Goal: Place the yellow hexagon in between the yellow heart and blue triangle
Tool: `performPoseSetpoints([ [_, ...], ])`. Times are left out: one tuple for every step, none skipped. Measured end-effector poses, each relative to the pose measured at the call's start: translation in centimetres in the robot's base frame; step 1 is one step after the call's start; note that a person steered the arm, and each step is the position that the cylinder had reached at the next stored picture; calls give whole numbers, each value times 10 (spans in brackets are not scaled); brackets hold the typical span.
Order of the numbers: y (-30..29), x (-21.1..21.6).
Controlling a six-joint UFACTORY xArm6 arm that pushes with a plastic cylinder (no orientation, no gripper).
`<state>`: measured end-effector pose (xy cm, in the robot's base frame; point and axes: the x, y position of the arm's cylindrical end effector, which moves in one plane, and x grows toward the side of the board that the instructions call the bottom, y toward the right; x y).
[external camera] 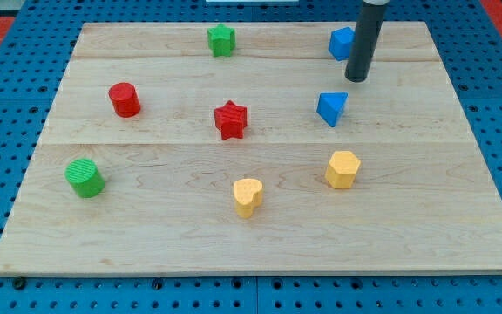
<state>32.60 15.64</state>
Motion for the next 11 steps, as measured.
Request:
performPoseSetpoints([
  [6,2],
  [37,23],
  [91,67],
  [108,103],
  [108,108],
  [113,135],
  [99,180],
  [7,185],
  [-96,184],
  [-87,179],
  [-44,158],
])
